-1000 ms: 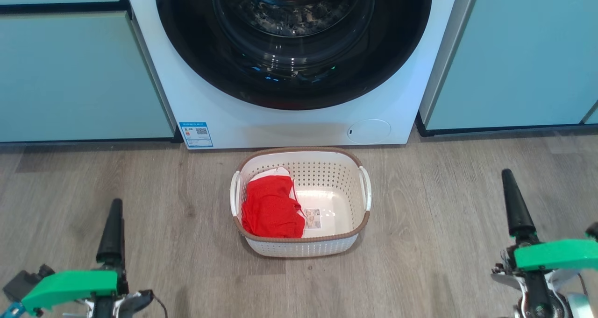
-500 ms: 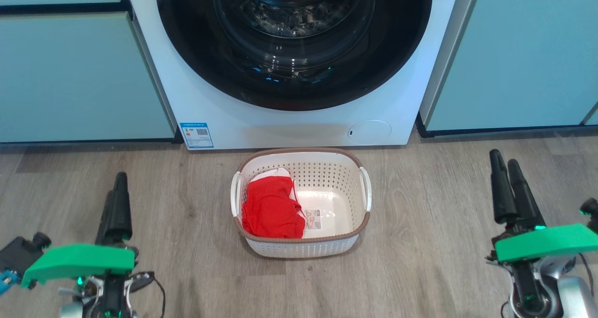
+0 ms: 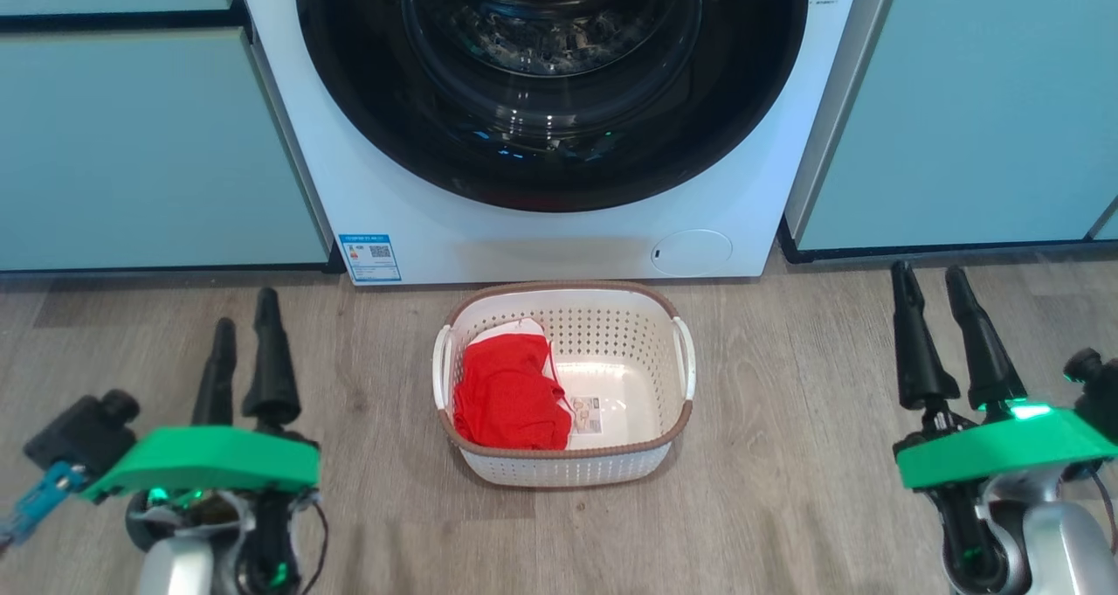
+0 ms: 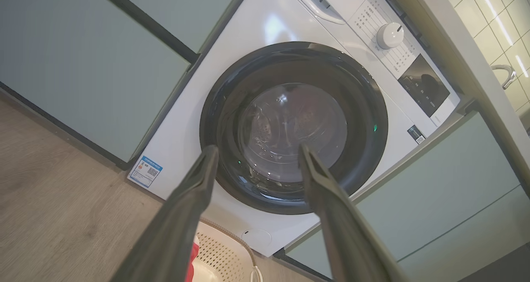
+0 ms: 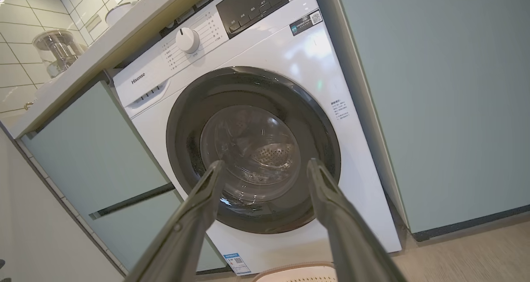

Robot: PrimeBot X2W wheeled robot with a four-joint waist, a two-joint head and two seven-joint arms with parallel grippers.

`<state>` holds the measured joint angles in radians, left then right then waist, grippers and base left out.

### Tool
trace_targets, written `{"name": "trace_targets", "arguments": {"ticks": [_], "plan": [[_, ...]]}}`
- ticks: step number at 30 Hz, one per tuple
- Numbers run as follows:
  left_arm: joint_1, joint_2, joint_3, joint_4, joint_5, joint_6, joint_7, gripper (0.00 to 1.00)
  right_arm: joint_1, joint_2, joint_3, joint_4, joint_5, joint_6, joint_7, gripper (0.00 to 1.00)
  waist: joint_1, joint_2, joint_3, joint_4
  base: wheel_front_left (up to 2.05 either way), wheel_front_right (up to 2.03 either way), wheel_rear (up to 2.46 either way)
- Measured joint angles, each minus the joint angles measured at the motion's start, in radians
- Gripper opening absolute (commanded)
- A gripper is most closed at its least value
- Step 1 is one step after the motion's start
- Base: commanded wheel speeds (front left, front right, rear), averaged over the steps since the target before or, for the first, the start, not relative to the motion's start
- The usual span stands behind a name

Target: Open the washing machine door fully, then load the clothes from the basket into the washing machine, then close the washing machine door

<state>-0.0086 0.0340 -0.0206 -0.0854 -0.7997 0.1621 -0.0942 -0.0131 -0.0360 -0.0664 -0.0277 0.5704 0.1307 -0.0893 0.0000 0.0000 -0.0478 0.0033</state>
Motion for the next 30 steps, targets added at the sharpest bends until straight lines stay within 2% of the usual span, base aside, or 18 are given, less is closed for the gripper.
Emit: {"name": "trace_targets", "arguments": {"ticks": [8,12,18,22,25,30], "plan": [[0.000,0.002,-0.070,-0.001,0.116,0.007,-0.015,1.00,0.000,0.000,0.013,-0.006,-0.091,0.000,-0.020,1.00,0.0000,0.0000,-0.009,-0.001,0.00,0.00,0.00],[0.000,0.004,-0.124,-0.008,0.222,-0.009,-0.028,1.00,0.002,0.000,0.019,0.019,-0.123,0.000,-0.032,1.00,0.0000,0.0000,-0.014,-0.002,0.00,0.00,0.00],[0.000,0.024,-0.192,-0.014,0.312,0.030,-0.046,1.00,0.004,-0.001,0.040,0.037,-0.181,0.000,-0.051,1.00,0.0000,0.0000,-0.022,-0.005,0.00,0.00,0.00],[0.005,0.029,-0.218,0.046,0.343,0.044,-0.059,1.00,0.004,-0.001,0.040,0.049,-0.222,0.000,-0.062,1.00,0.0000,0.0000,-0.029,-0.007,0.00,0.00,0.00],[0.017,0.029,-0.220,0.101,0.352,0.039,-0.067,1.00,0.004,-0.001,0.031,0.053,-0.237,0.000,-0.072,1.00,0.0000,0.0000,-0.034,-0.008,0.00,0.00,0.00],[0.033,0.026,-0.215,0.178,0.389,0.004,-0.079,1.00,0.015,-0.001,0.011,0.110,-0.248,0.000,-0.086,1.00,0.0000,0.0000,-0.043,-0.011,0.00,0.00,0.00]]}}
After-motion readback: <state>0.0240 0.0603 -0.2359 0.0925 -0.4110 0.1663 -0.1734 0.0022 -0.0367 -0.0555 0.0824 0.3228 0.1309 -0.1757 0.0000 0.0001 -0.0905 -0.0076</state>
